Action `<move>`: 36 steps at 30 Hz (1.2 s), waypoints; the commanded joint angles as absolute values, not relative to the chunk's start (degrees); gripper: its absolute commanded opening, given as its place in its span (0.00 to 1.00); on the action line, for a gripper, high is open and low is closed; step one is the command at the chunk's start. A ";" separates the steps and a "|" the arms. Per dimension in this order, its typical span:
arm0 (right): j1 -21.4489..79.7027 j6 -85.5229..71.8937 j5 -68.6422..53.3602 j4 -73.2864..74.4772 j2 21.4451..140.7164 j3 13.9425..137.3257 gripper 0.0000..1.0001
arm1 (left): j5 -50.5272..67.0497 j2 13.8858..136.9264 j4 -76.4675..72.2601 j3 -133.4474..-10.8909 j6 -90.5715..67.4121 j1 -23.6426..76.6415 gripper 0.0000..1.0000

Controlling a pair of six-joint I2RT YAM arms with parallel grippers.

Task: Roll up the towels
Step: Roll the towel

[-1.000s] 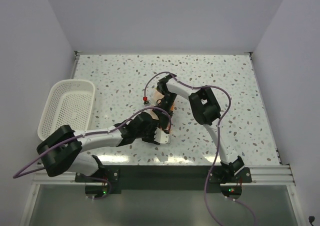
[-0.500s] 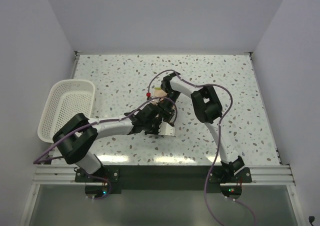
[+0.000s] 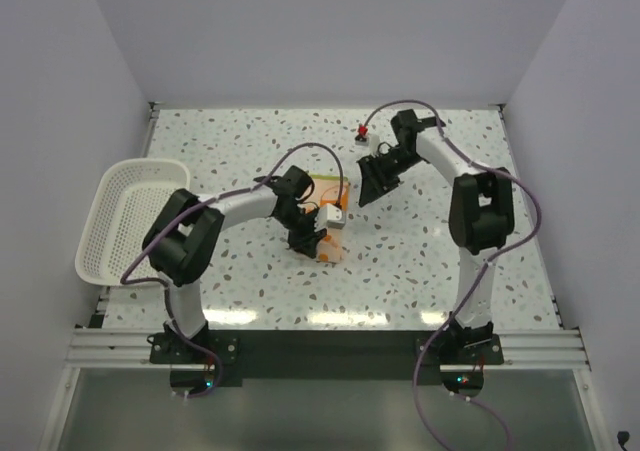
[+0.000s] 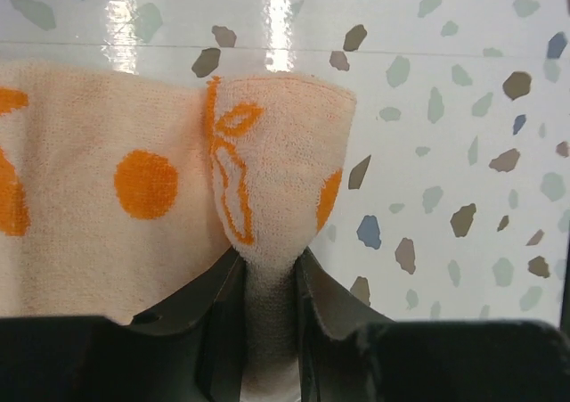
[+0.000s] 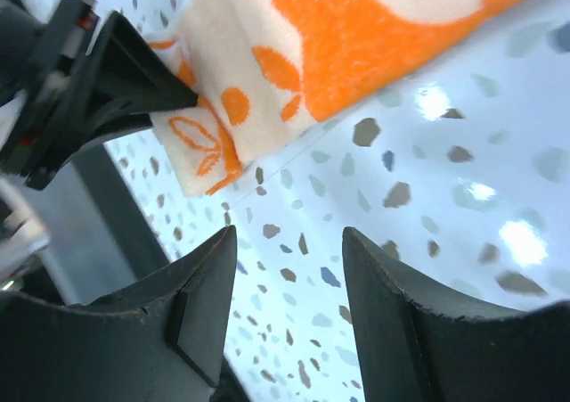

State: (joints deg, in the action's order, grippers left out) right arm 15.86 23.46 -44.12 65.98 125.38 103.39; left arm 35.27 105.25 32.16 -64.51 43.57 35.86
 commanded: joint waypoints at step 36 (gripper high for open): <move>40.17 33.40 -29.09 26.19 106.96 70.22 0.33 | 54.49 140.89 61.35 -91.76 38.67 22.15 0.32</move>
State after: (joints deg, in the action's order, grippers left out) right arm 40.12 33.08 -29.50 25.41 105.86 68.25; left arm 65.19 138.23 68.99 -94.30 37.04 22.92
